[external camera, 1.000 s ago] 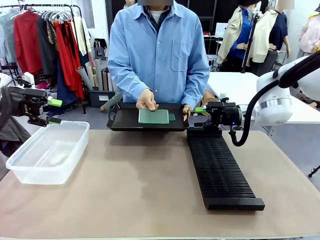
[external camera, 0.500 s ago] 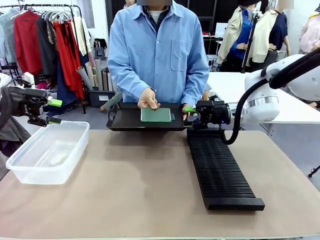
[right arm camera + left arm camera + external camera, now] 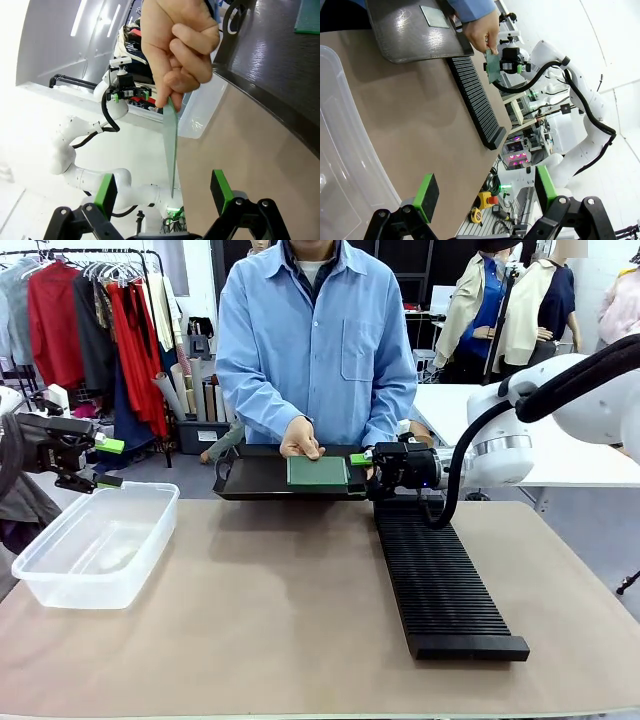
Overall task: Sort PCBs into racks and boxes based on the side picked up.
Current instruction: Pick up the Blank PCB handed by the Human.
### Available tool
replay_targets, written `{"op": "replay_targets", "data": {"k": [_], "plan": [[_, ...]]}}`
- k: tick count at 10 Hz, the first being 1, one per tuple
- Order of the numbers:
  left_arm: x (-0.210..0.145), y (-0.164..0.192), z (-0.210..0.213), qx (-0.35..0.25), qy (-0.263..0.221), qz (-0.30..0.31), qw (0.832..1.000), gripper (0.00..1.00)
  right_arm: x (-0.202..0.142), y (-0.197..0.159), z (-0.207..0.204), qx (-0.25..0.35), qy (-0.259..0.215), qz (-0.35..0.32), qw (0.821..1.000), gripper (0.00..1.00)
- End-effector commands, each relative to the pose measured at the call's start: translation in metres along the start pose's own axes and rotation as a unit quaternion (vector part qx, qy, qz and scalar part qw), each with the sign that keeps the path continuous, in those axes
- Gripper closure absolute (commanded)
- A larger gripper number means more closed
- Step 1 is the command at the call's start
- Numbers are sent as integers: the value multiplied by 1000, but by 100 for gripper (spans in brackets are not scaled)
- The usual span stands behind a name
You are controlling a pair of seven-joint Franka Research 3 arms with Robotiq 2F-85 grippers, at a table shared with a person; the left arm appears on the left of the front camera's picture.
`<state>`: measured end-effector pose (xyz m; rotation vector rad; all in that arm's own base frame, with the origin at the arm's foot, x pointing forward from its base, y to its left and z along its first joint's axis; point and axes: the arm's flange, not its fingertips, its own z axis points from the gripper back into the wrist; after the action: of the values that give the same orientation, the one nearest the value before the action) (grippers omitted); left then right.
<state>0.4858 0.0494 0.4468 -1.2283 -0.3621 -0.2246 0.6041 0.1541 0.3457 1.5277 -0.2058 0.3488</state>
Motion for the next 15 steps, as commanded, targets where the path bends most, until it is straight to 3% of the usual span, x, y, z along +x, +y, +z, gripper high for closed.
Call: {"op": "replay_targets", "data": {"k": [1, 6, 7, 11, 12, 15], "plan": [[1, -2, 1, 1, -3, 6, 1000, 0, 15, 2, -15, 2, -17, 13, 1000, 0], [1, -2, 1, 1, -3, 6, 1000, 0, 25, 0, -23, -4, -34, 15, 999, 0], [1, -2, 1, 1, -3, 6, 1000, 0, 24, -1, -23, -4, -34, 14, 999, 11], [1, -2, 1, 1, -3, 6, 1000, 0, 25, -1, -23, -10, -55, 2, 998, 91], [1, -2, 1, 1, -3, 6, 1000, 0, 27, -2, -22, -8, -68, -6, 998, 100], [1, -2, 1, 1, -3, 6, 1000, 0, 25, -4, -23, -14, -72, -17, 997, 100]]}}
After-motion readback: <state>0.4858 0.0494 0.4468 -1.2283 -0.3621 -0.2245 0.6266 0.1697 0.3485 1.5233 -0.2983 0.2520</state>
